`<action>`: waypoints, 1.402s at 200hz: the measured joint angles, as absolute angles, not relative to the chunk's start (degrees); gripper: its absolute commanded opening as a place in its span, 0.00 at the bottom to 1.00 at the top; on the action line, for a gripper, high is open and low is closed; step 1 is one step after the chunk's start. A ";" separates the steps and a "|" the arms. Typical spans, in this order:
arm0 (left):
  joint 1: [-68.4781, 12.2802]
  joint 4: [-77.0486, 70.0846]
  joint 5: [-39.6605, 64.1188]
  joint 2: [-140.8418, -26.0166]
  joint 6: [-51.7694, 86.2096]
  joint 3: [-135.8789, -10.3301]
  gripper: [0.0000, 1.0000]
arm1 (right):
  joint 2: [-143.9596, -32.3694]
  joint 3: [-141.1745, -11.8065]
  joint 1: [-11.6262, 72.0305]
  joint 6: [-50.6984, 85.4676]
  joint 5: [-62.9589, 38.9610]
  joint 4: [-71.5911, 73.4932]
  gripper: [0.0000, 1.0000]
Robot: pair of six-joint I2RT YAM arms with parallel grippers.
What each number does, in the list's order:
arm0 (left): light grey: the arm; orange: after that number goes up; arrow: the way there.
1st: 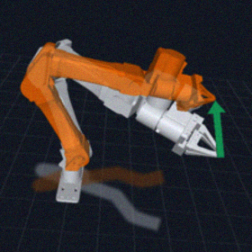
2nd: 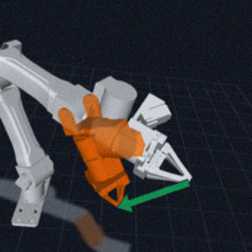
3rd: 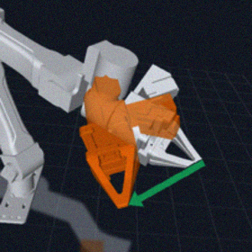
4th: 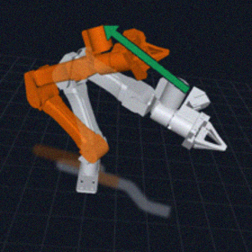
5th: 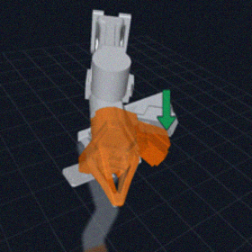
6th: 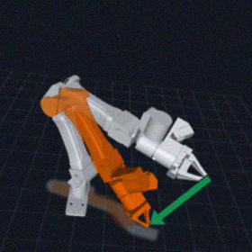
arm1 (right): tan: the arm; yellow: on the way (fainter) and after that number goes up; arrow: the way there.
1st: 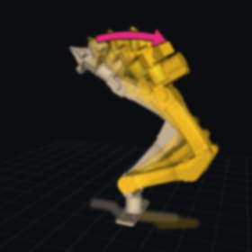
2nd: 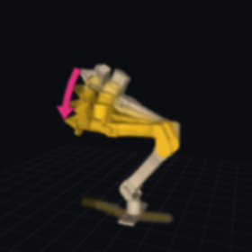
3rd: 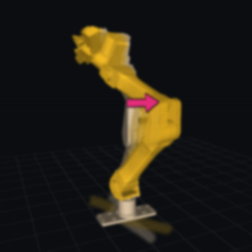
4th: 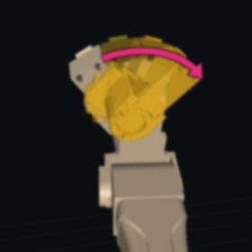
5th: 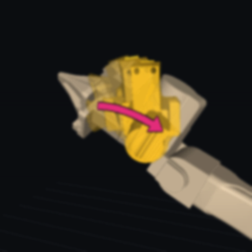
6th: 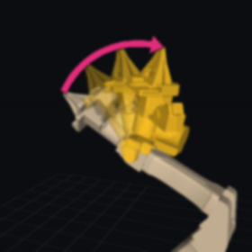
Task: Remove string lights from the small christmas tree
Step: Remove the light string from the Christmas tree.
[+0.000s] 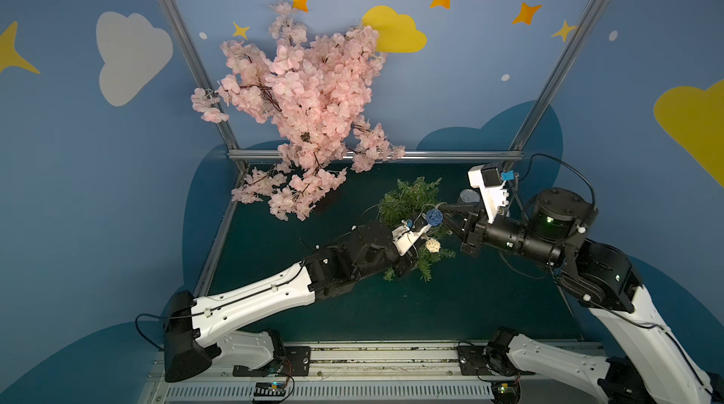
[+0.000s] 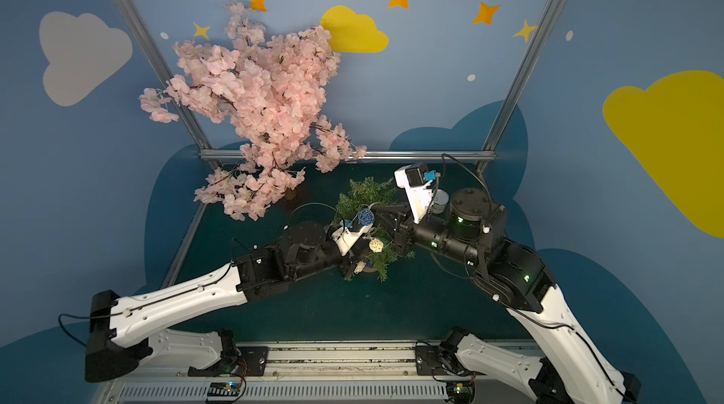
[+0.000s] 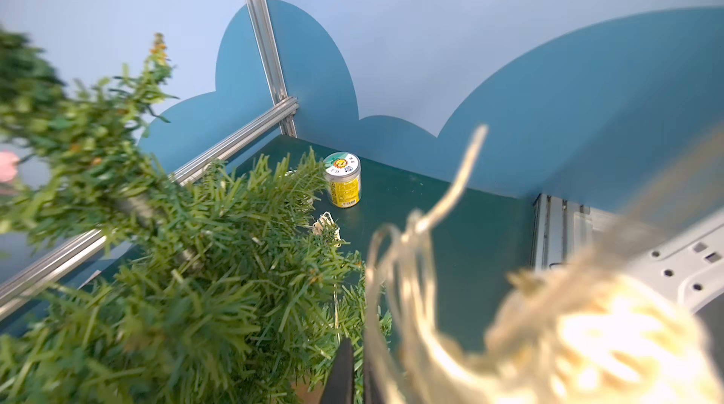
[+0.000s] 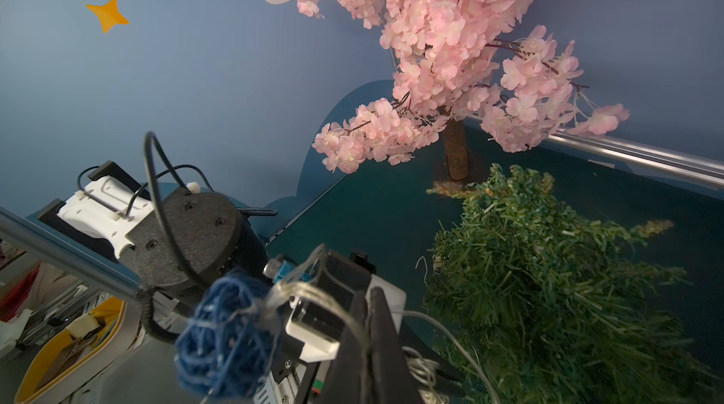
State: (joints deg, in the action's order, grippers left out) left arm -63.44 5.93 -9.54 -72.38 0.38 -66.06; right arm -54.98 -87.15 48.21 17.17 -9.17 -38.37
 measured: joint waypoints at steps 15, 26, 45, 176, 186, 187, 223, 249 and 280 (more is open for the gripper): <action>-63.44 5.98 -10.02 -70.87 0.93 -65.21 0.04 | -54.74 -87.05 48.21 17.28 -8.10 -38.37 0.00; -63.44 5.98 -10.20 -69.69 1.39 -64.45 0.04 | -54.52 -86.96 48.21 17.39 -7.38 -38.37 0.00; -63.44 6.09 -10.37 -67.85 2.00 -63.59 0.04 | -54.28 -86.76 48.21 17.82 -6.57 -38.39 0.00; -59.22 18.61 -16.86 -60.58 6.31 -65.91 0.04 | -52.53 -82.26 48.75 19.68 -5.37 -39.22 0.59; -58.33 19.42 -17.28 -58.78 6.74 -65.91 0.04 | -51.92 -81.95 48.75 19.77 -5.02 -39.31 0.58; -58.26 19.53 -17.30 -58.65 6.76 -65.91 0.04 | -51.83 -81.91 48.75 19.79 -4.99 -39.31 0.58; -54.92 23.18 -18.17 -54.11 7.64 -66.11 0.04 | -50.78 -80.31 48.75 20.71 -4.99 -39.24 0.58; -52.45 26.44 -18.28 -53.93 7.70 -67.70 0.04 | -51.16 -79.96 48.75 20.75 -4.99 -39.27 0.58; -50.22 28.18 -18.22 -54.57 7.51 -69.69 0.04 | -51.51 -78.81 48.77 20.73 -4.99 -39.29 0.58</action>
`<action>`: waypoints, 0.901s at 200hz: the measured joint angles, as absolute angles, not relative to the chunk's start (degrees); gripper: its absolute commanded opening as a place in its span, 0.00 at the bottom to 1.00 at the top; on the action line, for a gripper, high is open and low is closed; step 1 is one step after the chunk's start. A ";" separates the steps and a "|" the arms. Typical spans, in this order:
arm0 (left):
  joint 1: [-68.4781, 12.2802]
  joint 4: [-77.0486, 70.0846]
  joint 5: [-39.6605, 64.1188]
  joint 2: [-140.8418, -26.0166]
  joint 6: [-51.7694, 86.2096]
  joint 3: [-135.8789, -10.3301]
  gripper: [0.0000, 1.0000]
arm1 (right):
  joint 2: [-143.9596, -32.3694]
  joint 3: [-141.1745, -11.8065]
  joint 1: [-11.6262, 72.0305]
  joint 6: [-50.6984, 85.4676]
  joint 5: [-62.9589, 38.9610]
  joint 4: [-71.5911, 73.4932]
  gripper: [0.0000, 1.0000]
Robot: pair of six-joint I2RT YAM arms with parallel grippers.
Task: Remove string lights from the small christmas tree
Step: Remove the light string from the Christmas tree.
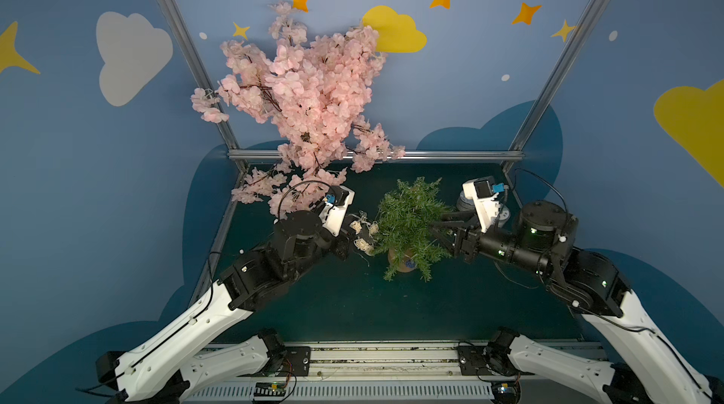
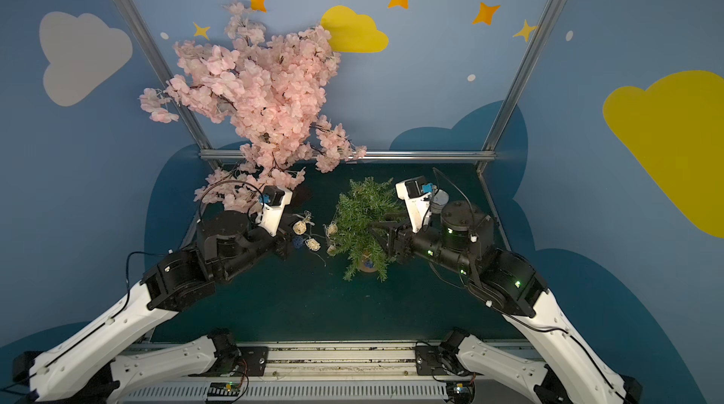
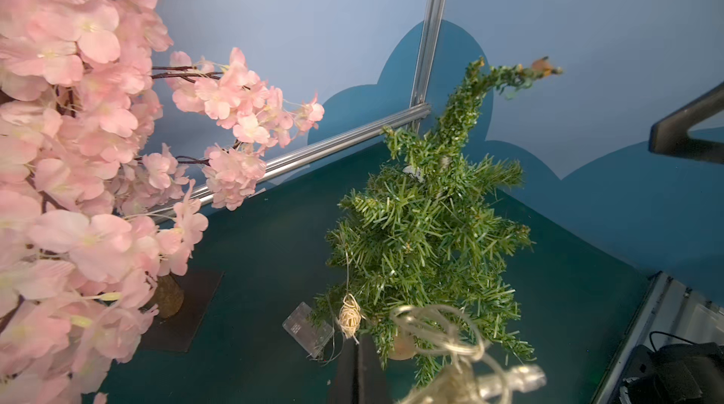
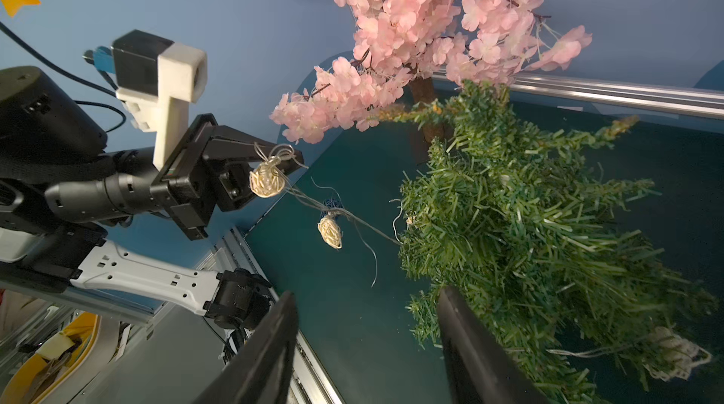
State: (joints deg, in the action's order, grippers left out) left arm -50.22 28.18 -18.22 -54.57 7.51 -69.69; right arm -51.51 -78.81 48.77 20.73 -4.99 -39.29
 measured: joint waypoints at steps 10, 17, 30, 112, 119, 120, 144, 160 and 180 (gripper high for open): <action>-49.63 28.53 -18.17 -54.96 7.31 -70.32 0.04 | -51.48 -78.61 48.77 20.73 -4.99 -39.31 0.58; -49.17 28.84 -18.13 -55.33 7.05 -70.87 0.04 | -51.46 -78.48 48.77 20.71 -4.97 -39.31 0.58; -48.14 29.56 -17.89 -56.29 6.52 -72.16 0.04 | -51.44 -78.32 48.77 20.67 -4.95 -39.35 0.58; -38.04 31.86 -16.38 -62.15 5.06 -77.56 0.04 | -52.18 -77.38 48.77 20.45 -5.13 -40.66 0.58; -37.21 32.10 -16.14 -62.22 5.06 -77.97 0.04 | -52.23 -77.28 48.77 20.36 -5.15 -40.84 0.58; -37.04 32.12 -16.10 -62.24 5.04 -78.06 0.04 | -52.23 -77.28 48.77 20.34 -5.15 -40.84 0.58; -34.74 32.69 -14.94 -62.37 4.91 -80.31 0.04 | -52.73 -77.12 48.77 20.01 -5.39 -41.04 0.56; -33.95 32.60 -14.17 -62.59 4.89 -81.93 0.04 | -53.43 -77.06 48.80 19.62 -5.69 -41.04 0.54; -33.28 32.56 -13.04 -63.24 4.71 -83.57 0.04 | -54.33 -76.79 48.80 19.18 -6.24 -41.17 0.53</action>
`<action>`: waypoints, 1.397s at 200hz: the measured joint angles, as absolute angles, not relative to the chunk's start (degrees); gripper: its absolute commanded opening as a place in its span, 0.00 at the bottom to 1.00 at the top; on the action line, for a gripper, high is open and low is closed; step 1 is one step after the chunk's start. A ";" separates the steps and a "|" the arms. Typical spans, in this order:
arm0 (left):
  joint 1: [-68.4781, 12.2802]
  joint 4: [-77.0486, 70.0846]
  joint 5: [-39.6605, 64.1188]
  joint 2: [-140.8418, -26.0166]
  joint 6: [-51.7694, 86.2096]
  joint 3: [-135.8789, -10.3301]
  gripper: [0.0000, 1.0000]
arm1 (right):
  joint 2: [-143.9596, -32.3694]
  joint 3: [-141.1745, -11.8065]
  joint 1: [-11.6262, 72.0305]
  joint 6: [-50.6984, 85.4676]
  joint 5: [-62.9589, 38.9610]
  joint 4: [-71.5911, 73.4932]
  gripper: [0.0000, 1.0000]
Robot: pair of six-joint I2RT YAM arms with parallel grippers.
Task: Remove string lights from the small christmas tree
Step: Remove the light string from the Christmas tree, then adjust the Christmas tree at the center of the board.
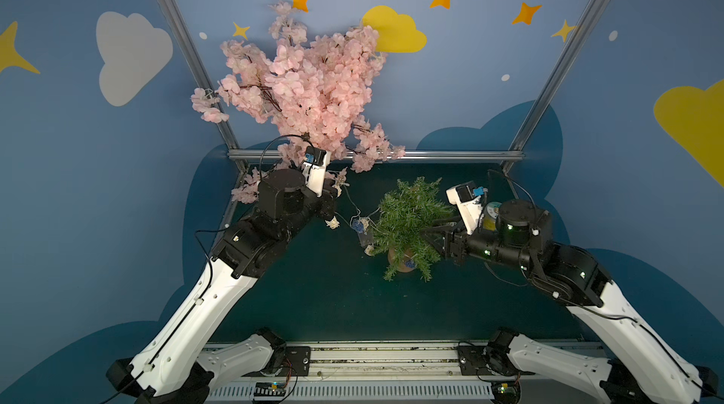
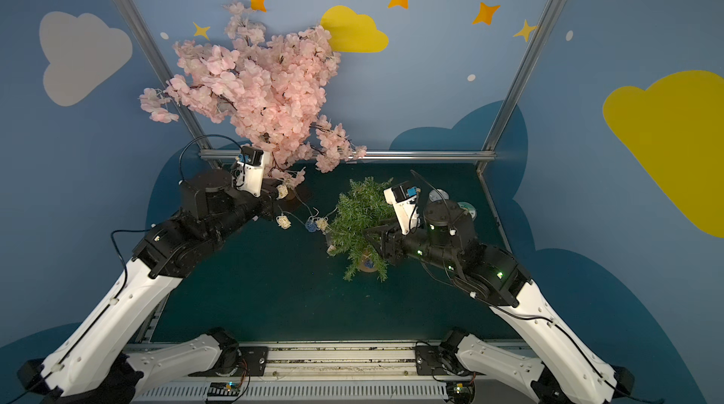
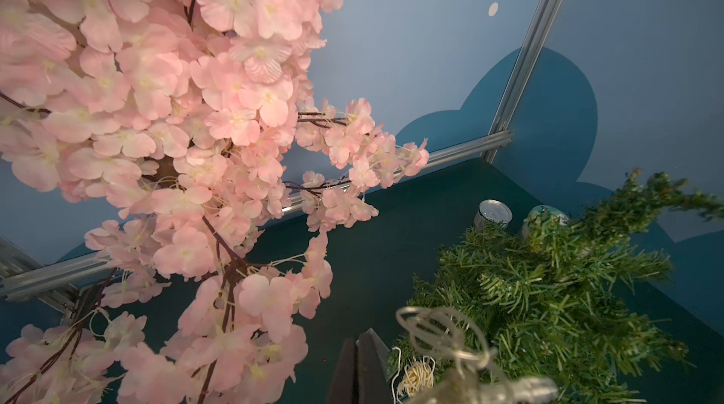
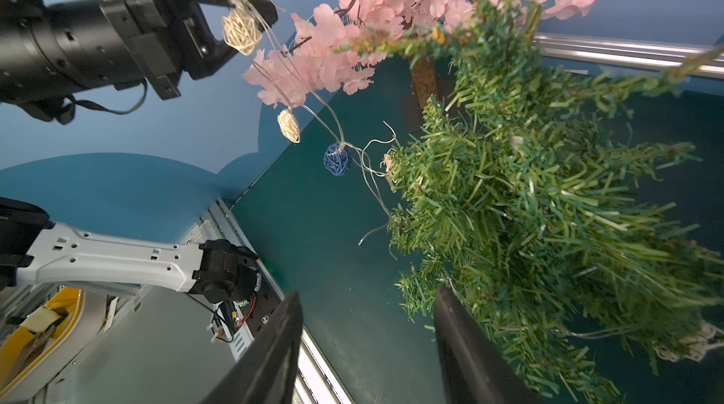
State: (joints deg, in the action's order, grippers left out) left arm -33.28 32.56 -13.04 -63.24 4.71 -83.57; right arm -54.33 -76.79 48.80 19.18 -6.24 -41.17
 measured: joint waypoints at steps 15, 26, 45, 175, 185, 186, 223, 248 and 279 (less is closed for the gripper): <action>-32.80 32.51 -12.01 -64.18 4.51 -84.71 0.04 | -54.89 -76.79 48.80 18.81 -6.52 -41.21 0.54; -32.34 32.47 -10.94 -64.95 4.34 -85.36 0.04 | -55.18 -76.82 48.80 17.98 -6.92 -41.28 0.58; -30.94 32.14 -8.08 -66.81 4.25 -86.61 0.04 | -56.25 -78.08 48.77 15.09 -9.06 -42.35 0.64; -21.71 23.59 10.44 -80.40 8.32 -100.73 0.04 | -79.20 -104.60 34.79 0.93 -33.30 -43.48 0.81; -21.26 22.57 12.12 -81.12 9.10 -101.27 0.04 | -81.34 -106.48 33.17 0.84 -35.70 -42.74 0.81; -21.23 22.50 12.27 -81.19 9.15 -101.30 0.04 | -81.52 -106.63 33.06 0.84 -35.86 -42.70 0.81; -20.47 19.18 17.32 -84.12 11.84 -101.58 0.04 | -90.43 -114.10 29.47 0.40 -42.92 -39.94 0.81; -20.38 18.41 19.88 -85.41 13.04 -101.56 0.04 | -93.01 -116.86 29.12 -0.19 -44.69 -40.66 0.81; -20.40 17.56 22.33 -84.79 13.80 -101.30 0.04 | -88.33 -112.07 29.12 -0.27 -44.84 -40.25 0.80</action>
